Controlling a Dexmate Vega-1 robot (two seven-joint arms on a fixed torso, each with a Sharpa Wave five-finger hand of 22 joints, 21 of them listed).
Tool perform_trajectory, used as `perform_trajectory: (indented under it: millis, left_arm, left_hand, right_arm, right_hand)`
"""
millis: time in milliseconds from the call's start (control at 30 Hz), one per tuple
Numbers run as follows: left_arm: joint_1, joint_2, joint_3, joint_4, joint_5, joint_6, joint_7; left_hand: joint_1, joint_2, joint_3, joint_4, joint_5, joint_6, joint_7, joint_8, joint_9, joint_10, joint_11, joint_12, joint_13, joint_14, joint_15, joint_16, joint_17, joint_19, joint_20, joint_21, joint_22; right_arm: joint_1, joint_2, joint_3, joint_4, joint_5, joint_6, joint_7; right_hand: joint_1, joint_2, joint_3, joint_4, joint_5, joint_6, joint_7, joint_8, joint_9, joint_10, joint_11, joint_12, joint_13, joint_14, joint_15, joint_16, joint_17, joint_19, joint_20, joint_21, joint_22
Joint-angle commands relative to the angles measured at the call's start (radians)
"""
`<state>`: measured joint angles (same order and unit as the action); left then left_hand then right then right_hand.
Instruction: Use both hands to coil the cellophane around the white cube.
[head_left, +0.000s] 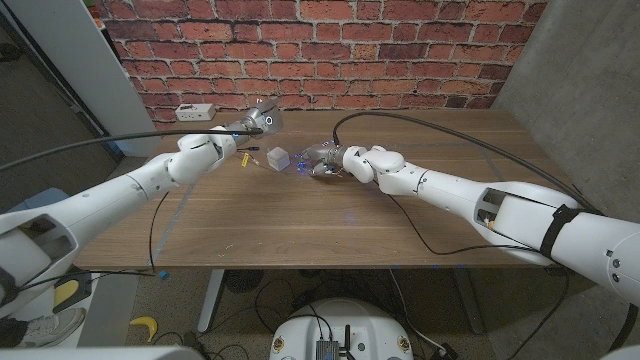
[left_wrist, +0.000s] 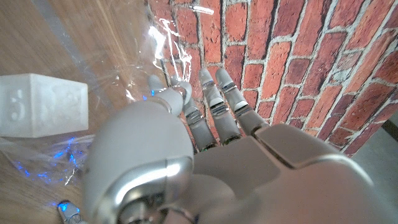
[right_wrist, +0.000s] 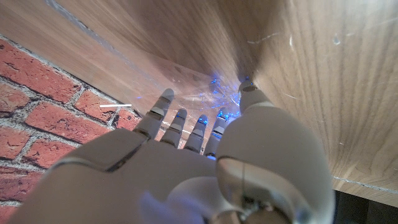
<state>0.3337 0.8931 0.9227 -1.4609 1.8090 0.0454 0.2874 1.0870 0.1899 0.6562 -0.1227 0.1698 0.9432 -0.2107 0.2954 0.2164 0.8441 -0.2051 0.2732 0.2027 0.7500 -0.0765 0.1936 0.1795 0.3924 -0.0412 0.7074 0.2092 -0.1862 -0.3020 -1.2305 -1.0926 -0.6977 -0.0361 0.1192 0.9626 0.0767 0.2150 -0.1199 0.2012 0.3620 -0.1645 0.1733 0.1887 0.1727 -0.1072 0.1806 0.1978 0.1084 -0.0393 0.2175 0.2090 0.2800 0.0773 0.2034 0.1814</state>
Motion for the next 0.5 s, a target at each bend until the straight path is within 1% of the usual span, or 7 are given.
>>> perform_trajectory:
  millis: [33,300,333,367,400,433,500]
  left_arm:
    - [-0.204,-0.11,0.18,0.211,0.022,-0.101,0.199]
    - [-0.289,-0.185,0.293,0.325,-0.005,-0.097,0.32]
    - [-0.299,-0.202,0.308,0.349,-0.011,-0.095,0.349]
    - [-0.305,-0.201,0.317,0.352,-0.017,-0.091,0.352]
    - [-0.314,-0.21,0.329,0.367,-0.026,-0.093,0.368]
    - [-0.325,-0.23,0.343,0.4,-0.031,-0.092,0.397]
    - [-0.337,-0.238,0.365,0.42,-0.046,-0.087,0.418]
  left_hand:
    - [0.008,0.004,0.0,-0.007,-0.001,0.001,-0.001,-0.002,0.002,0.003,-0.002,-0.009,0.005,-0.003,-0.165,-0.003,0.002,-0.004,-0.095,0.011,0.004]
    - [0.01,0.004,-0.003,-0.006,-0.001,-0.001,-0.001,-0.005,0.004,0.0,-0.002,-0.018,0.006,-0.009,-0.165,-0.004,0.002,-0.009,-0.092,0.021,0.004]
    - [0.011,0.004,-0.003,-0.005,-0.001,-0.001,-0.001,-0.006,0.004,0.0,-0.002,-0.02,0.006,-0.01,-0.165,-0.004,0.003,-0.011,-0.091,0.022,0.004]
    - [0.012,0.004,-0.004,-0.005,-0.001,-0.001,-0.001,-0.006,0.005,0.0,-0.002,-0.022,0.007,-0.012,-0.165,-0.003,0.003,-0.016,-0.087,0.025,0.004]
    - [0.012,0.004,-0.005,-0.005,-0.001,-0.001,-0.001,-0.007,0.005,0.0,-0.002,-0.024,0.007,-0.014,-0.165,-0.004,0.003,-0.019,-0.085,0.026,0.004]
    - [0.013,0.004,-0.005,-0.005,-0.001,-0.001,-0.001,-0.007,0.005,0.001,-0.002,-0.025,0.007,-0.016,-0.165,-0.004,0.003,-0.02,-0.084,0.028,0.004]
    - [0.013,0.004,-0.006,-0.004,0.0,-0.001,-0.001,-0.008,0.006,0.0,-0.002,-0.028,0.007,-0.018,-0.165,-0.004,0.003,-0.025,-0.08,0.03,0.004]
  right_arm:
    - [-0.01,-0.025,0.013,-0.037,-0.008,-0.004,0.046]
    - [-0.013,-0.027,0.022,-0.032,-0.004,-0.002,0.062]
    - [-0.012,-0.029,0.023,-0.034,-0.001,-0.001,0.071]
    - [-0.012,-0.029,0.023,-0.034,-0.001,0.0,0.072]
    - [-0.011,-0.03,0.024,-0.035,0.0,0.0,0.078]
    - [-0.01,-0.032,0.024,-0.038,0.0,0.0,0.089]
    - [-0.01,-0.034,0.025,-0.041,0.001,0.0,0.095]
  right_hand:
    - [-0.006,-0.011,-0.005,0.002,0.009,-0.014,-0.003,-0.001,0.002,-0.012,0.002,-0.004,0.003,-0.014,-0.039,-0.005,0.003,-0.009,-0.003,-0.005,0.003]
    - [-0.018,-0.015,-0.01,0.005,0.012,-0.027,-0.001,0.0,0.002,-0.024,0.004,-0.002,0.003,-0.025,-0.035,-0.009,0.004,-0.018,-0.001,-0.006,0.003]
    - [-0.021,-0.017,-0.011,0.005,0.013,-0.029,0.0,0.001,0.002,-0.026,0.004,-0.002,0.003,-0.028,-0.032,-0.01,0.004,-0.019,-0.001,-0.006,0.003]
    - [-0.023,-0.018,-0.013,0.006,0.013,-0.031,0.0,0.001,0.002,-0.03,0.004,-0.002,0.003,-0.029,-0.033,-0.01,0.004,-0.021,0.0,-0.007,0.003]
    - [-0.026,-0.02,-0.015,0.006,0.014,-0.035,0.001,0.001,0.002,-0.032,0.004,-0.002,0.003,-0.032,-0.032,-0.011,0.004,-0.021,0.0,-0.007,0.003]
    - [-0.031,-0.022,-0.017,0.008,0.014,-0.039,0.002,0.001,0.002,-0.035,0.007,-0.002,0.003,-0.034,-0.032,-0.011,0.004,-0.026,0.002,-0.008,0.003]
    - [-0.047,-0.03,-0.026,0.013,0.016,-0.05,0.002,0.001,0.001,-0.046,0.009,-0.001,0.003,-0.043,-0.027,-0.013,0.005,-0.033,0.005,-0.009,0.003]
